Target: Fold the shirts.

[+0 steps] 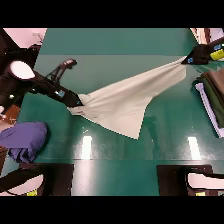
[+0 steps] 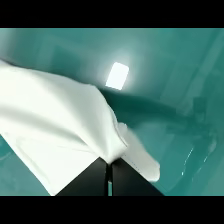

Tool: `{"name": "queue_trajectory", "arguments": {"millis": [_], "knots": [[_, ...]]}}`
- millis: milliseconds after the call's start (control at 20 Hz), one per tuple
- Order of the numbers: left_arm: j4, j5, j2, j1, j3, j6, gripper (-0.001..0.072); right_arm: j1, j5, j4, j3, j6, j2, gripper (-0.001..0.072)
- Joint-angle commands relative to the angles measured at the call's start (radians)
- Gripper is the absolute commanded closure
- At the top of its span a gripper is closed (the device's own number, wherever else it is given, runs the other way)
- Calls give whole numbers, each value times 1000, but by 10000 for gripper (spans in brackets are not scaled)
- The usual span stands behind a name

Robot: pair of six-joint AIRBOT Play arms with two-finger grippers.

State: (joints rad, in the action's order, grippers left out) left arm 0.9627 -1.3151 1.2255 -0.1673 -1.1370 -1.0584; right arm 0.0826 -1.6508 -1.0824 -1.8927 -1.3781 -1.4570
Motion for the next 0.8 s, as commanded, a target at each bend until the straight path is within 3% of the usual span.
{"name": "queue_trajectory", "arguments": {"millis": [0, 50, 200, 400, 500, 750], "knots": [[-19, -45, 47, 1, 52, 8, 296, 6, -85, -71, -1, -10, -18, 692], [-19, -109, 43, 1, 53, -6, 152, 7, -114, -113, -1, -11, 4, 692], [-31, -181, -12, 1, 52, -44, 166, 1, -135, -149, -1, -21, 79, 692], [42, 76, -150, 1, 10, -43, 166, 2, -117, -149, -1, -21, 140, 692], [103, 191, -151, 1, -21, -102, 166, 7, -118, -148, -1, -21, 146, 692], [101, 296, 56, 31, -23, -147, 164, 51, -123, -149, -1, -21, 137, 692]]}}
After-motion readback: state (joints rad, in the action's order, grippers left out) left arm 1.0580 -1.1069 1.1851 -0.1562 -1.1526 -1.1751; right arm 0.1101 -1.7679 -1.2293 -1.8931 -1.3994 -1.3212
